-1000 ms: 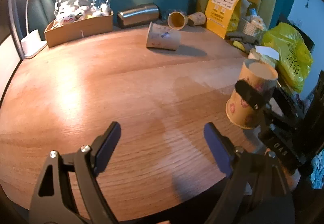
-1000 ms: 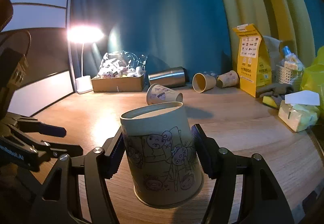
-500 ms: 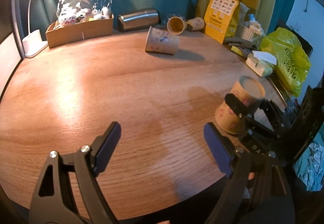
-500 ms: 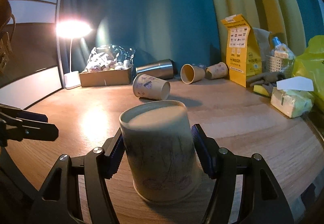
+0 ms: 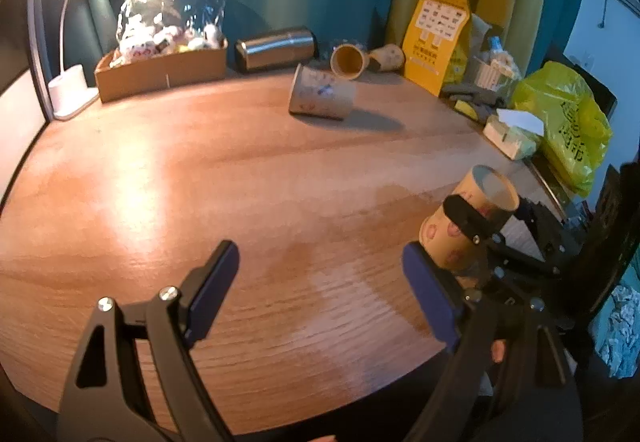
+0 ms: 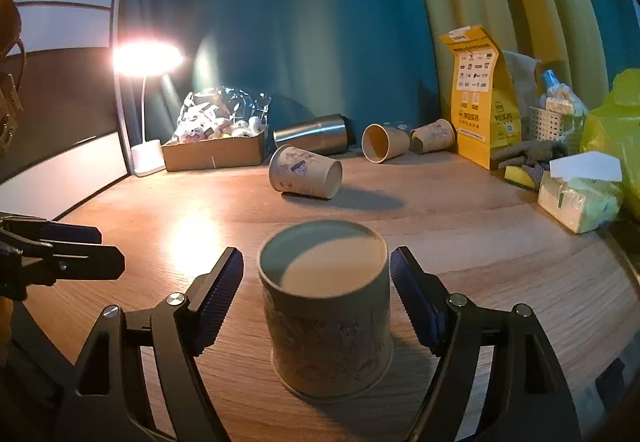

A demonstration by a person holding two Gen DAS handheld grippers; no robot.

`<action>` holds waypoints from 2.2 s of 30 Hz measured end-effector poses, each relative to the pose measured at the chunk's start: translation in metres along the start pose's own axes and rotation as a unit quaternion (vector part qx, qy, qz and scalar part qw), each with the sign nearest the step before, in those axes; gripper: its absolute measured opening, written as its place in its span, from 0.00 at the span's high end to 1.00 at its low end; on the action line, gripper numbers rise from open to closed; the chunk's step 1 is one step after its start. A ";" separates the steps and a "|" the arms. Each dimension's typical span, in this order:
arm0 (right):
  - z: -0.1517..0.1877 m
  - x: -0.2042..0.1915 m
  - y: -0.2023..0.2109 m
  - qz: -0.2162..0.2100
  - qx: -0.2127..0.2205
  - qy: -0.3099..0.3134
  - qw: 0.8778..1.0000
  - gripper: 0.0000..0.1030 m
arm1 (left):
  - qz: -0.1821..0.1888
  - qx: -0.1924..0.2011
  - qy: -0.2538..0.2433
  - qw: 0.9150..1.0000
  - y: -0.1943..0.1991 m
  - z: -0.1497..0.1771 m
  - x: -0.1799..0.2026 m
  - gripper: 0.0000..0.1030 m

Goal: Flip cup upside down

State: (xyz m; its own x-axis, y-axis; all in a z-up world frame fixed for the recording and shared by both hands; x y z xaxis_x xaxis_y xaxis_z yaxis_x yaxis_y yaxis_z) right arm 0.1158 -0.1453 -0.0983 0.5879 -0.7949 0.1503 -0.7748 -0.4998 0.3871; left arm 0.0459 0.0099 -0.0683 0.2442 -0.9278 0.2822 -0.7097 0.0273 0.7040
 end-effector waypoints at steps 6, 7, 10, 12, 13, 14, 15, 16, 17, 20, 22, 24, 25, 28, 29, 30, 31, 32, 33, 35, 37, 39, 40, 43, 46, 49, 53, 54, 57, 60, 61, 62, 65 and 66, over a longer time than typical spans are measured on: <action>-0.024 -0.004 0.016 -0.001 -0.030 -0.015 0.999 0.22 | 0.009 0.037 -0.002 0.999 0.023 -0.009 0.005 0.17; -0.029 -0.005 0.020 -0.002 -0.034 -0.016 0.999 0.22 | 0.011 0.042 -0.002 0.999 0.026 -0.011 0.006 0.17; -0.040 -0.008 0.030 -0.004 -0.051 -0.011 0.999 0.22 | 0.011 0.055 -0.006 0.998 0.039 -0.014 0.009 0.17; -0.046 -0.009 0.037 0.000 -0.057 -0.010 0.998 0.22 | 0.016 0.065 -0.011 0.998 0.049 -0.016 0.012 0.17; -0.049 -0.010 0.040 -0.001 -0.059 -0.011 0.998 0.22 | 0.017 0.067 -0.013 0.997 0.053 -0.016 0.012 0.17; -0.051 -0.010 0.043 0.000 -0.060 -0.011 0.998 0.22 | 0.017 0.071 -0.013 0.997 0.057 -0.017 0.013 0.17; -0.053 -0.010 0.045 0.002 -0.061 -0.012 0.998 0.22 | 0.019 0.074 -0.013 0.997 0.062 -0.018 0.013 0.17; -0.057 -0.011 0.050 0.001 -0.060 -0.015 0.998 0.22 | 0.020 0.075 -0.012 0.997 0.065 -0.019 0.014 0.17; -0.059 -0.012 0.052 0.000 -0.060 -0.015 0.998 0.22 | 0.024 0.076 -0.013 0.997 0.069 -0.019 0.015 0.17; -0.069 -0.014 0.060 0.003 -0.057 -0.016 0.998 0.22 | 0.031 0.084 -0.025 0.996 0.079 -0.020 0.022 0.17; -0.074 -0.013 0.063 0.004 -0.057 -0.019 0.998 0.22 | 0.033 0.092 -0.030 0.995 0.084 -0.023 0.024 0.17; -0.079 -0.012 0.066 0.007 -0.054 -0.022 0.998 0.22 | 0.033 0.098 -0.031 0.994 0.088 -0.027 0.024 0.17; -0.081 -0.011 0.067 0.008 -0.052 -0.022 0.998 0.22 | 0.033 0.100 -0.029 0.994 0.089 -0.030 0.023 0.17; -0.084 -0.009 0.066 0.011 -0.052 -0.026 0.998 0.22 | 0.034 0.104 -0.026 0.994 0.090 -0.034 0.022 0.17; -0.084 -0.009 0.066 0.010 -0.052 -0.027 0.998 0.22 | 0.033 0.105 -0.027 0.994 0.090 -0.035 0.022 0.17; -0.085 -0.008 0.065 0.009 -0.053 -0.028 0.998 0.22 | 0.033 0.106 -0.026 0.994 0.090 -0.035 0.021 0.17; -0.084 -0.008 0.064 0.009 -0.055 -0.029 0.998 0.22 | 0.033 0.105 -0.026 0.994 0.090 -0.035 0.022 0.17; -0.084 -0.008 0.064 0.009 -0.056 -0.029 0.998 0.22 | 0.033 0.105 -0.025 0.994 0.090 -0.035 0.021 0.17; -0.084 -0.007 0.063 0.008 -0.056 -0.029 0.998 0.22 | 0.032 0.104 -0.025 0.994 0.089 -0.035 0.021 0.17; -0.083 -0.006 0.061 0.006 -0.058 -0.030 0.998 0.22 | 0.031 0.103 -0.022 0.994 0.089 -0.034 0.021 0.17; -0.083 -0.007 0.061 0.005 -0.059 -0.030 0.998 0.22 | 0.029 0.103 -0.021 0.994 0.088 -0.035 0.022 0.17; -0.082 -0.006 0.059 0.004 -0.061 -0.031 0.998 0.22 | 0.029 0.103 -0.020 0.994 0.088 -0.035 0.022 0.17; -0.082 -0.007 0.059 0.004 -0.062 -0.030 0.998 0.22 | 0.029 0.102 -0.020 0.994 0.087 -0.035 0.022 0.17; -0.081 -0.006 0.058 0.004 -0.063 -0.031 0.998 0.22 | 0.028 0.101 -0.020 0.994 0.086 -0.034 0.023 0.17; -0.081 -0.005 0.058 0.005 -0.062 -0.031 0.998 0.22 | 0.028 0.101 -0.020 0.994 0.086 -0.034 0.023 0.17; -0.081 -0.004 0.058 0.004 -0.063 -0.031 0.998 0.22 | 0.026 0.102 -0.019 0.994 0.085 -0.034 0.023 0.17; -0.081 -0.003 0.058 0.003 -0.064 -0.031 0.997 0.22 | 0.026 0.101 -0.019 0.994 0.084 -0.034 0.023 0.17; -0.081 -0.003 0.058 0.004 -0.064 -0.032 0.997 0.22 | 0.025 0.102 -0.019 0.994 0.084 -0.034 0.023 0.17; -0.079 -0.002 0.058 0.003 -0.066 -0.033 0.997 0.22 | 0.024 0.102 -0.018 0.994 0.084 -0.034 0.024 0.17; -0.079 -0.002 0.056 0.004 -0.067 -0.035 0.997 0.22 | 0.023 0.101 -0.019 0.994 0.084 -0.033 0.025 0.17; -0.079 -0.002 0.057 0.003 -0.066 -0.035 0.997 0.22 | 0.023 0.102 -0.018 0.994 0.084 -0.033 0.025 0.16; -0.079 -0.002 0.056 0.003 -0.066 -0.034 0.997 0.22 | 0.024 0.102 -0.019 0.994 0.084 -0.033 0.025 0.16; -0.079 -0.002 0.056 0.003 -0.067 -0.034 0.997 0.22 | 0.024 0.101 -0.018 0.994 0.084 -0.033 0.025 0.16; -0.079 -0.002 0.056 0.002 -0.069 -0.034 0.997 0.22 | 0.024 0.101 -0.018 0.994 0.084 -0.033 0.025 0.16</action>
State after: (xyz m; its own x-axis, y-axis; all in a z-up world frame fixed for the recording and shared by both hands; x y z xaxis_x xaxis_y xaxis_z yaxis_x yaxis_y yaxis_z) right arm 0.0900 -0.1447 -0.0052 0.5635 -0.8211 0.0913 -0.7355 -0.4484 0.5079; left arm 0.0141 0.0010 0.0195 0.1852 -0.9401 0.2861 -0.8391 0.0002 0.5439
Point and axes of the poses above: each gripper's, at about its wrist camera, not at the fingertips, and y roughly against the way its jaws point, x to its right, z to its underside, the point moved 3 cm from there along -y, roughly the way its jaws point, and after that the axes turned 11 degrees about y, right-handed, at the moved point
